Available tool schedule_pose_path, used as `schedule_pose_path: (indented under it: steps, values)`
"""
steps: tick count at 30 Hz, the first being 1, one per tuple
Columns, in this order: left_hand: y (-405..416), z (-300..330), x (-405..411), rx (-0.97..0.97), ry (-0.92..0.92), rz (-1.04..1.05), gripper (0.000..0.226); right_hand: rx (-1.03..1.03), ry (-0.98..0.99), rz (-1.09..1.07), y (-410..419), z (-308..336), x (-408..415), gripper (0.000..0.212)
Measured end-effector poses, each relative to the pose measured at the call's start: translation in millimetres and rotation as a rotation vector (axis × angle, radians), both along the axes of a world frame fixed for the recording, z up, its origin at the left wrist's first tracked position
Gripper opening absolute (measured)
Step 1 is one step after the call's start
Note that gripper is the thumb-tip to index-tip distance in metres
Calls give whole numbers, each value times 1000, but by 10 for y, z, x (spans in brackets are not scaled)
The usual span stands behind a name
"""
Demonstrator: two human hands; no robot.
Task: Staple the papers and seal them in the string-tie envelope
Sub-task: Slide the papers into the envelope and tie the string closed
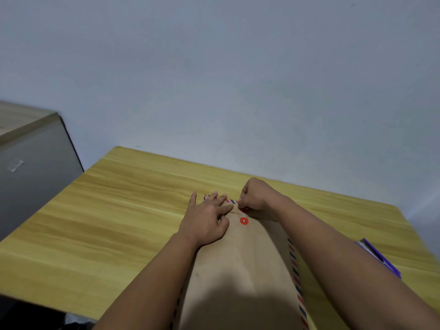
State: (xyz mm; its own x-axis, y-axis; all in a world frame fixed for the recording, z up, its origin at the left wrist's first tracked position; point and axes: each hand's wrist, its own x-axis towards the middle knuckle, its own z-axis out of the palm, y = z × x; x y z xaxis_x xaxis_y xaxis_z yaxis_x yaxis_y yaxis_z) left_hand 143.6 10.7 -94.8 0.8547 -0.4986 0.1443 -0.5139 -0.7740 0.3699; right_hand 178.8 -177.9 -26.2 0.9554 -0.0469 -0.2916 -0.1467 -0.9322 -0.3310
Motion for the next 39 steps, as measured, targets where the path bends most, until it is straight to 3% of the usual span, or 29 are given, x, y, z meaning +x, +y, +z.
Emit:
schedule_pose_path:
  steps: [13,21,25,28,32,35,39]
  values:
    - [-7,-17,-2,8,-6,-7,57,-14,180,-118,26,120,37,15]
    - [-3,-19,-5,31,-1,-11,59,34,48,-166,-187,-54,-71,25]
    - [-6,1,-18,32,18,-9,57,131,14,-223,-518,-11,-259,34]
    - [4,2,-21,54,8,-13,53,248,65,-263,-751,83,-431,25]
    - [19,15,-23,197,-2,-96,54,400,106,-364,-984,190,-734,23]
    - [10,45,-46,277,13,-114,57,641,148,-494,-1094,231,-973,27]
    - [-152,296,-195,368,143,-13,64,685,112,-510,-1044,555,-1125,25]
